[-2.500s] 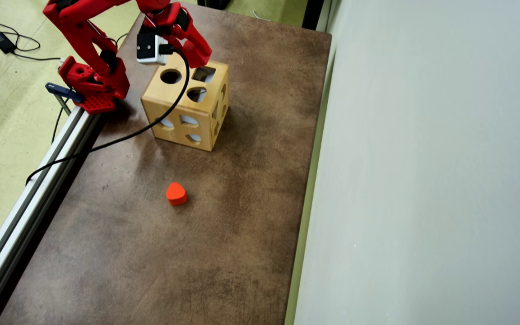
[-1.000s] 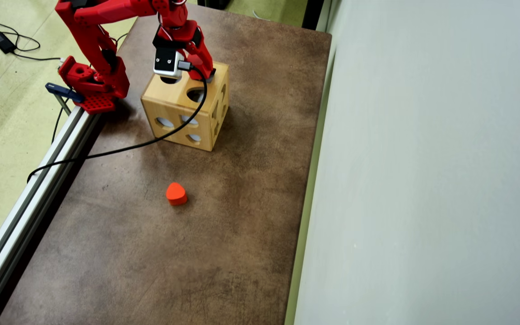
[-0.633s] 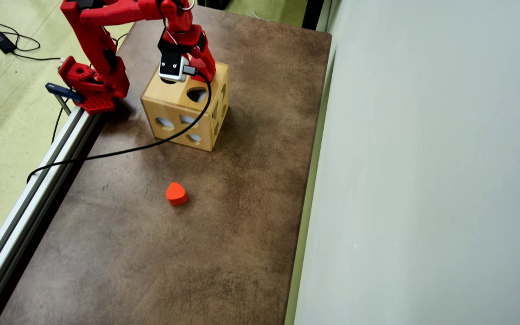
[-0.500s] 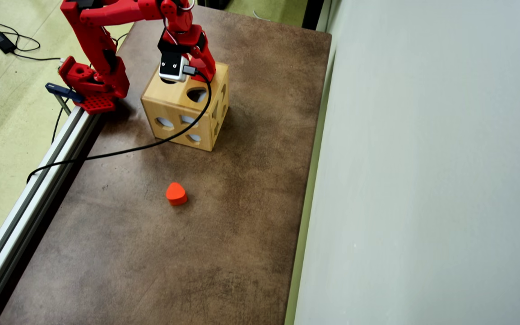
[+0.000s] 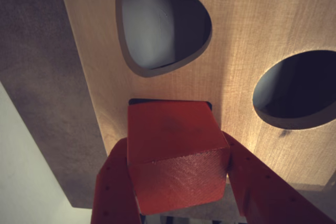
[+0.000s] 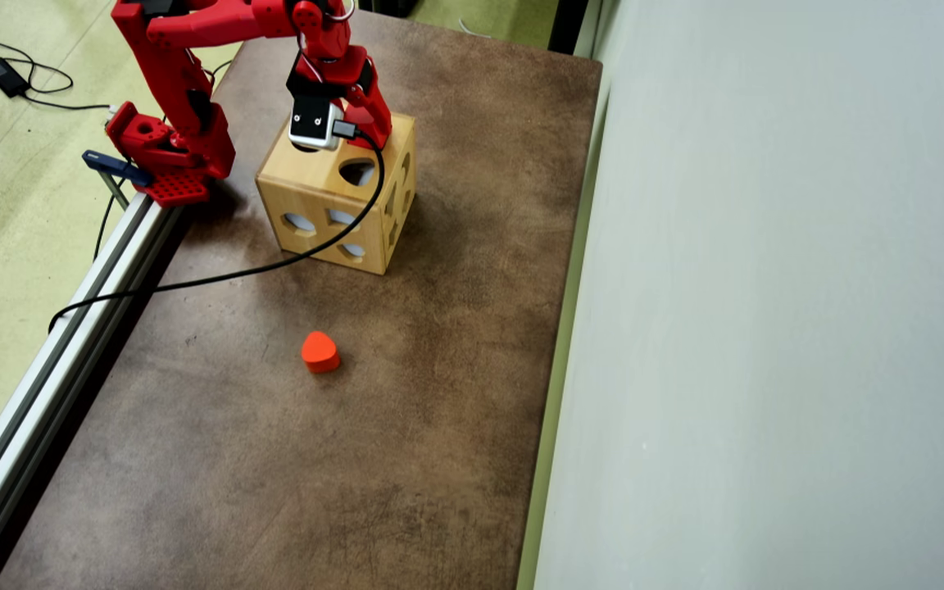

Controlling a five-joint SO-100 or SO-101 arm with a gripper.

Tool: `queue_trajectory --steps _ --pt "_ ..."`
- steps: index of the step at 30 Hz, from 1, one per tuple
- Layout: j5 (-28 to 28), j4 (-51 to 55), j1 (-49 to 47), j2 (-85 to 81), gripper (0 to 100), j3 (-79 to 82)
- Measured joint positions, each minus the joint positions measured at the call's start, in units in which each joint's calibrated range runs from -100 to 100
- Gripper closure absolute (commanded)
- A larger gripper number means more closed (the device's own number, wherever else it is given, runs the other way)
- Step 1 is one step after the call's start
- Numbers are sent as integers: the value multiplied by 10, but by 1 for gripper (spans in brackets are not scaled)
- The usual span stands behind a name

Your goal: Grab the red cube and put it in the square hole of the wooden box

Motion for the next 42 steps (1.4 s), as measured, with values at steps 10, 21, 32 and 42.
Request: queue_trajectory --steps 10,21,32,42 --pt "0 0 0 -2 94 -2" --pt "0 5 27 -23 66 8" --pt "0 10 37 -82 79 13" --pt "0 10 37 -250 97 13"
